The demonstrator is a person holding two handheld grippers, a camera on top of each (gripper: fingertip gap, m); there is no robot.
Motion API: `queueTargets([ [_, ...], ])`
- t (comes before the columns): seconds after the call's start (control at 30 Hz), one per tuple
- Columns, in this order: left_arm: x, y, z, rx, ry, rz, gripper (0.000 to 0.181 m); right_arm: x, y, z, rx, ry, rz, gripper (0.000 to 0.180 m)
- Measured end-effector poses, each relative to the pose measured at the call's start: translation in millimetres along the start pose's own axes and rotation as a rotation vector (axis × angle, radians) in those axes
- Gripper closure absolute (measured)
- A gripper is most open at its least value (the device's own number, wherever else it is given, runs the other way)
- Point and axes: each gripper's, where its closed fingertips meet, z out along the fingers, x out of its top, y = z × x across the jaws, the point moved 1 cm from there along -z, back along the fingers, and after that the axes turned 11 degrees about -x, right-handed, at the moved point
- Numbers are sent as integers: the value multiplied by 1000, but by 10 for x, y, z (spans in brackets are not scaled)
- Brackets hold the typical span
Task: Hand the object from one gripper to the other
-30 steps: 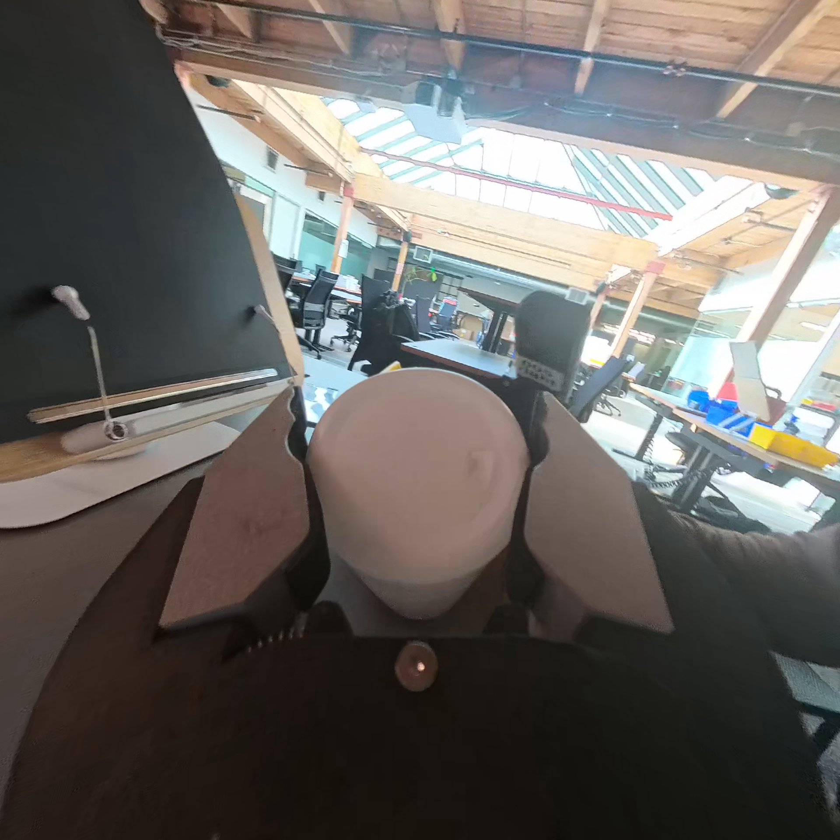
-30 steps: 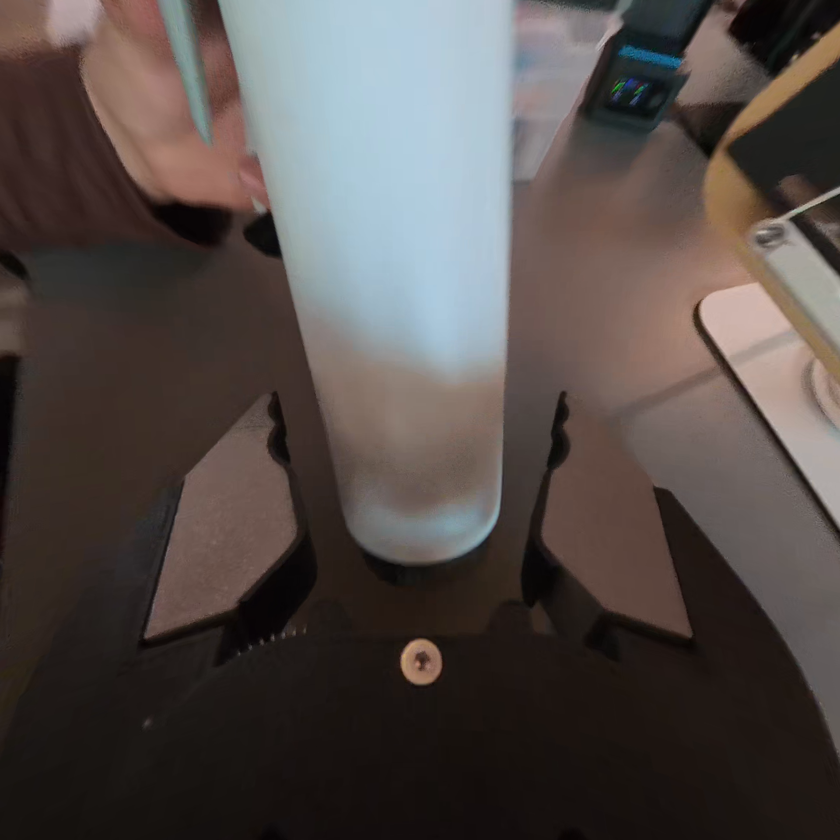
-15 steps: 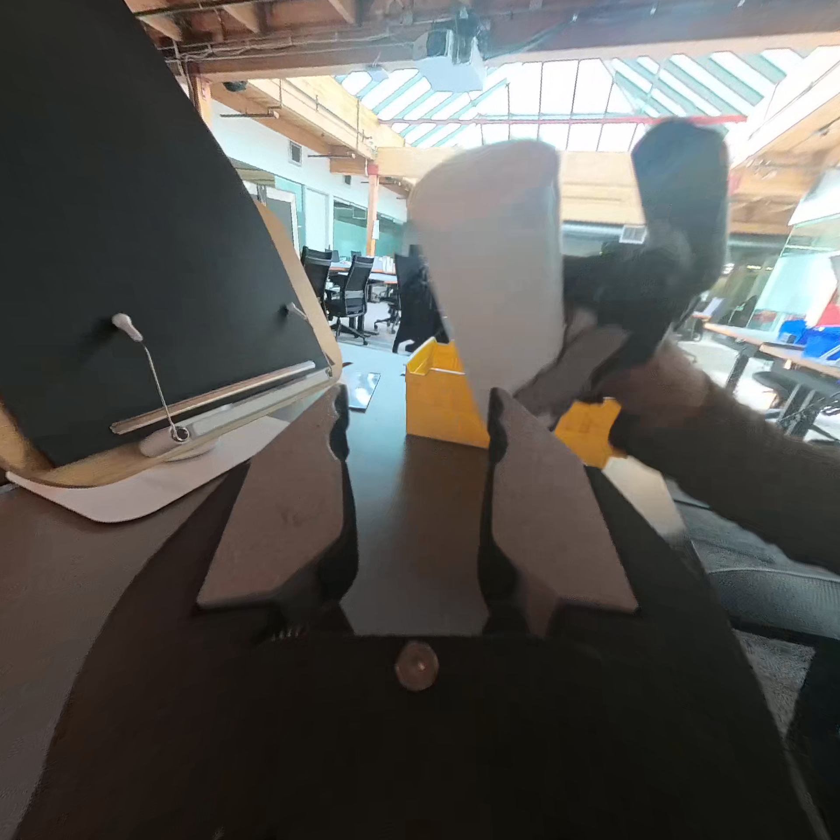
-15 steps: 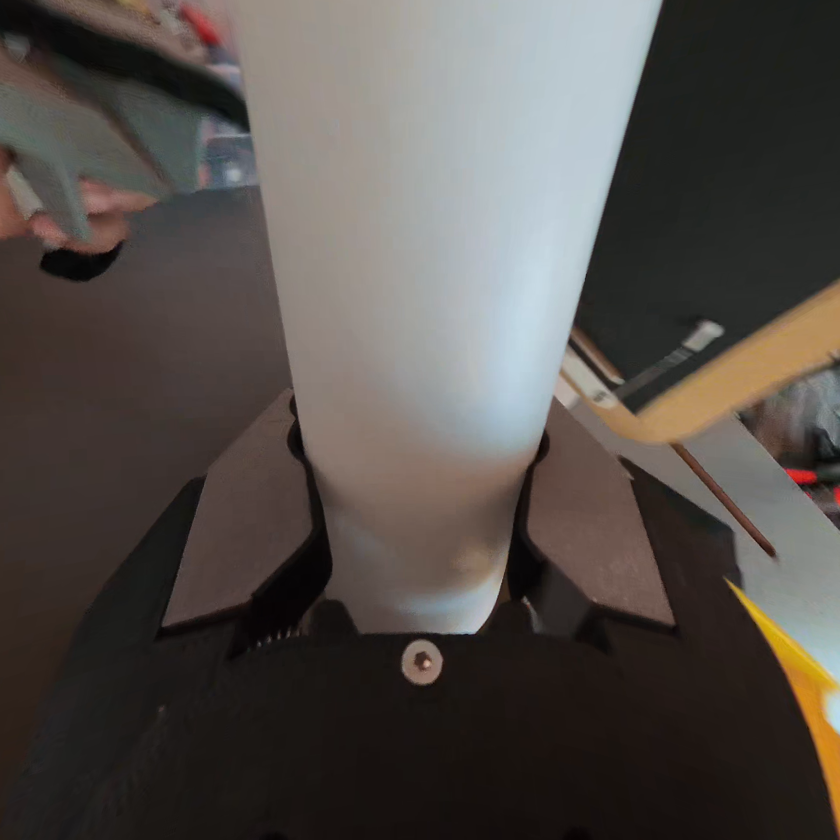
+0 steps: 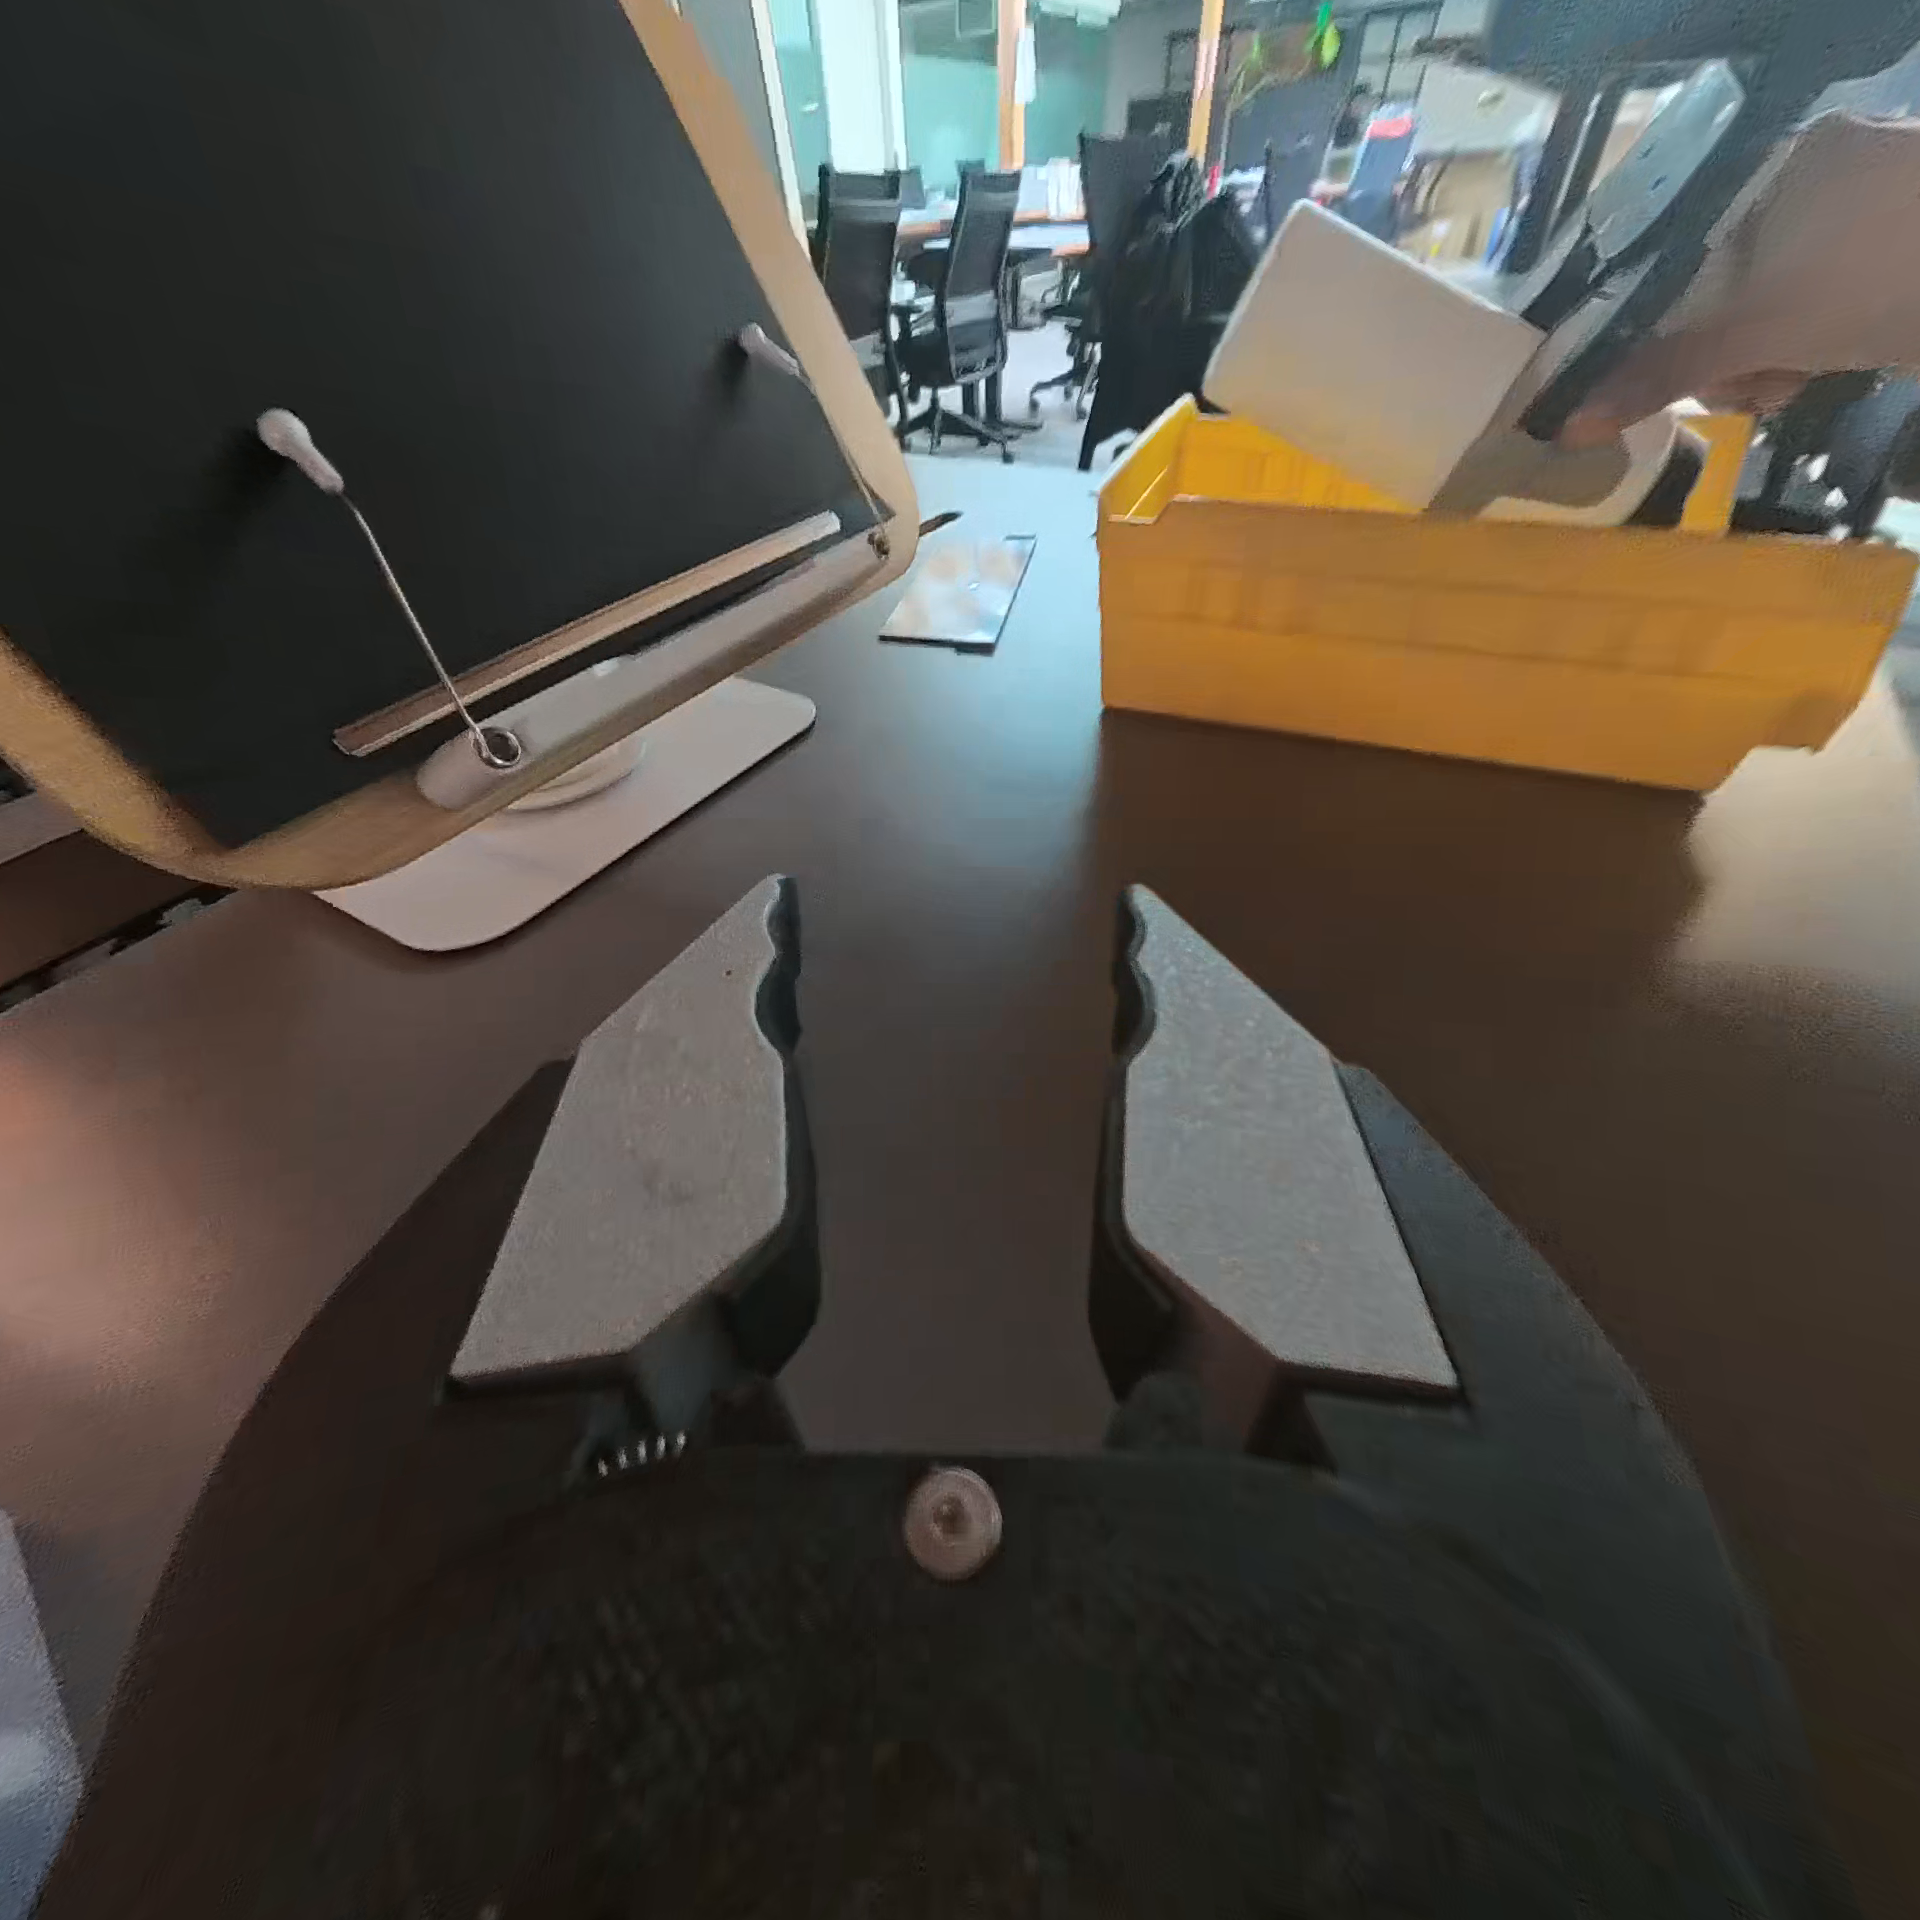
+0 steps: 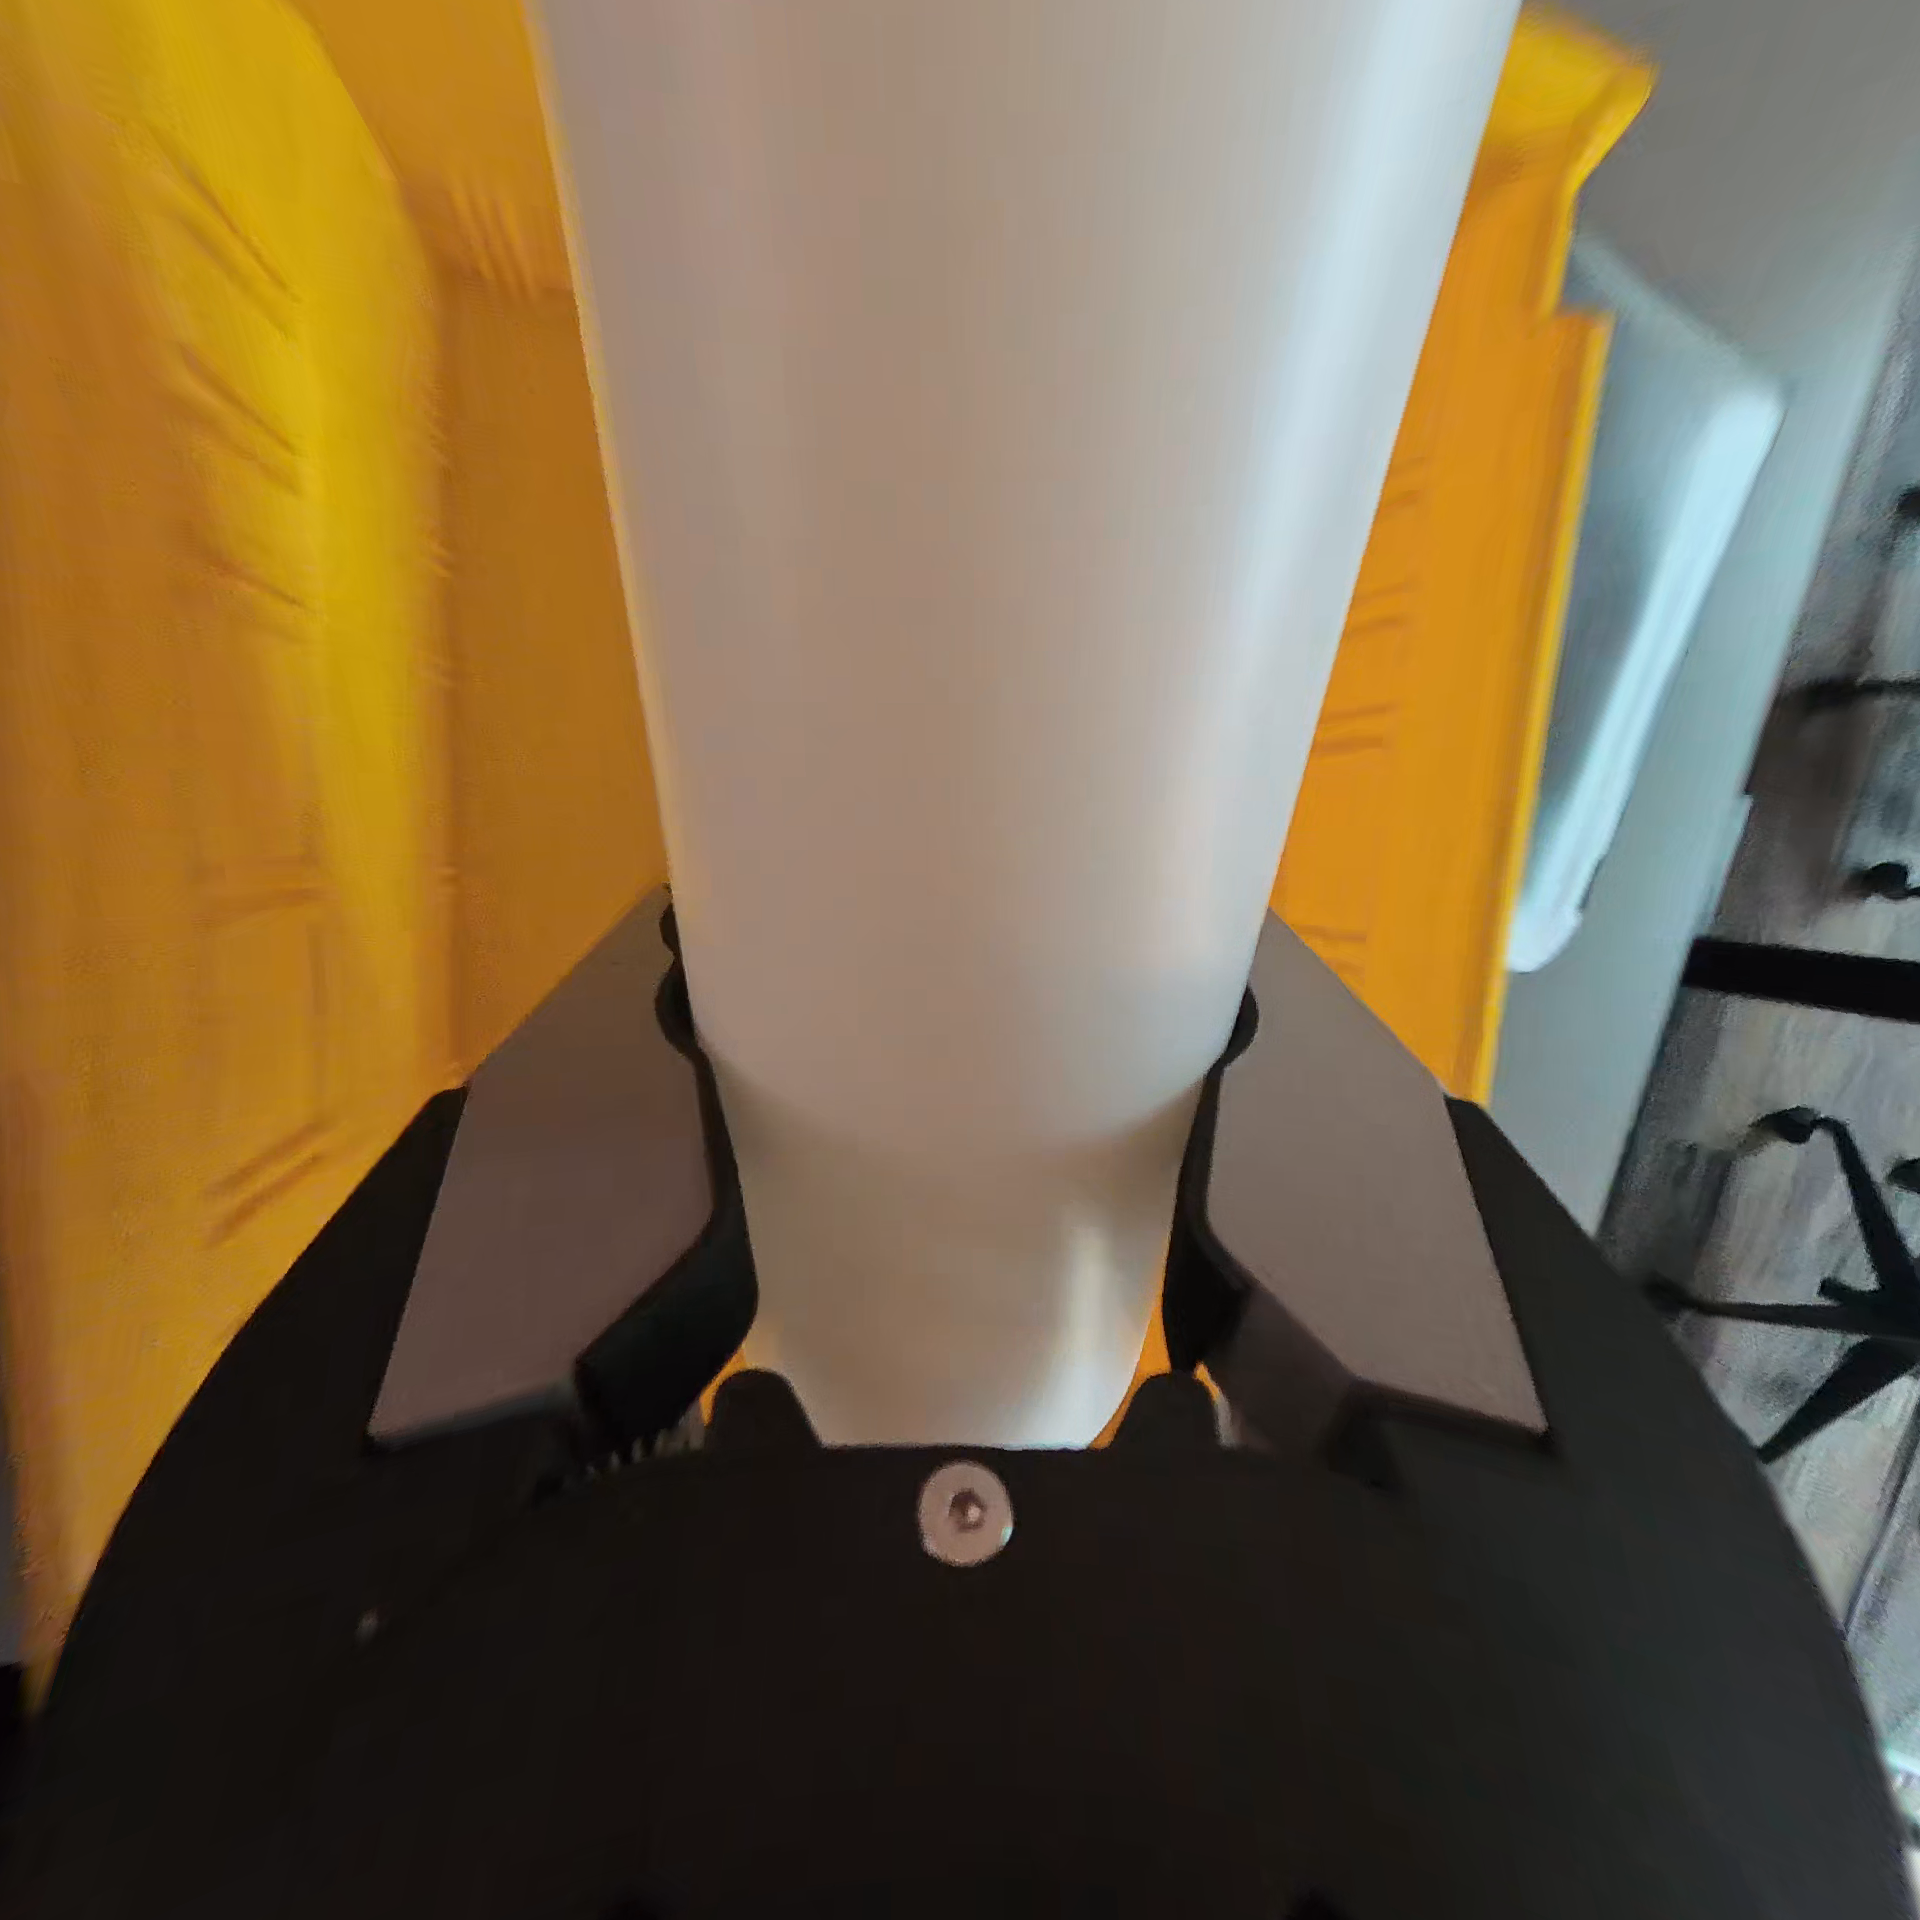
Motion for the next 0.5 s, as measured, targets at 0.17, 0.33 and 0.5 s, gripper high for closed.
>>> queueTargets([
  [0.17,-138,-28,51,5,-58,-12,122,-299,-20,291,-5,-170,-29,79],
  [0.33,-245,-53,74,8,-111,-56,117,-64,236,99,-122,-71,5,95],
  [0.5,-294,-80,84,9,-131,-91,111,252,249,-250,-45,80,107,88],
])
